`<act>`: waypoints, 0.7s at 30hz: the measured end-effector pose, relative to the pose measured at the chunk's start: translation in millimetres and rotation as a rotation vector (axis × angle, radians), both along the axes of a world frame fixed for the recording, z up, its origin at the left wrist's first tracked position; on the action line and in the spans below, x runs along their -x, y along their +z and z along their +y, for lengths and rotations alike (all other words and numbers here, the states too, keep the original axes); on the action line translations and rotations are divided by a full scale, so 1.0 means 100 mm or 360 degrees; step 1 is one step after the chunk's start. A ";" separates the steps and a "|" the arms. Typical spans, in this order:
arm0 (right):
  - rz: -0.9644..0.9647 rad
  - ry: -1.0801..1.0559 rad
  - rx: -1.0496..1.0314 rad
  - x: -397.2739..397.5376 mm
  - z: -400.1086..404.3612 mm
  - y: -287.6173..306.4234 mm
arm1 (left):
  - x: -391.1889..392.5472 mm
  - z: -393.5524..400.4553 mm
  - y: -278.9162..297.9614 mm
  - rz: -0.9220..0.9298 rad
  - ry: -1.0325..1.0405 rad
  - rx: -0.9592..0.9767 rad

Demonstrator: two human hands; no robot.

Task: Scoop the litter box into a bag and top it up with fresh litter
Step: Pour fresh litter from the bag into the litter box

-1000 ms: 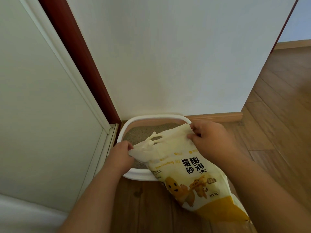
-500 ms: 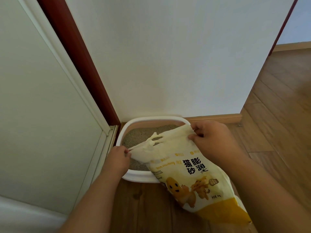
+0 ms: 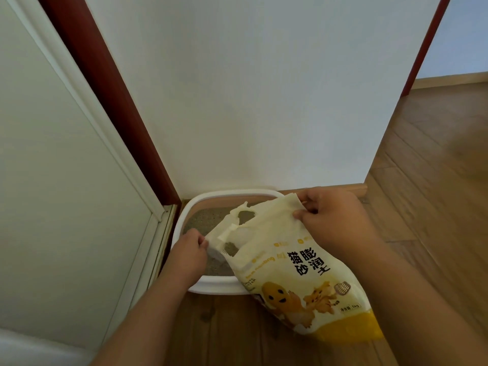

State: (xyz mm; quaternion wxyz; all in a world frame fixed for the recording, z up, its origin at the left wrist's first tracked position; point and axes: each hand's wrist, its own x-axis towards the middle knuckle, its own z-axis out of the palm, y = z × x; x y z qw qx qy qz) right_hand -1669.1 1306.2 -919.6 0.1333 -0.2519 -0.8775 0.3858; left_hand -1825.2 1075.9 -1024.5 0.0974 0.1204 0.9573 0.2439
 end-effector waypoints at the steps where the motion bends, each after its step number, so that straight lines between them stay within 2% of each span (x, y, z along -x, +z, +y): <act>1: 0.0003 -0.0011 0.0001 -0.02 0.01 0.01 | -0.01 0.03 0.01 0.0004 -0.0012 -0.0001; 12: 0.0076 -0.0183 0.0051 -0.14 0.23 0.03 | -0.16 0.19 0.17 0.0055 0.0005 -0.0114; 21: 0.0093 -0.0329 -0.0069 -0.21 0.30 0.07 | -0.34 0.22 0.40 0.0161 -0.0042 -0.0245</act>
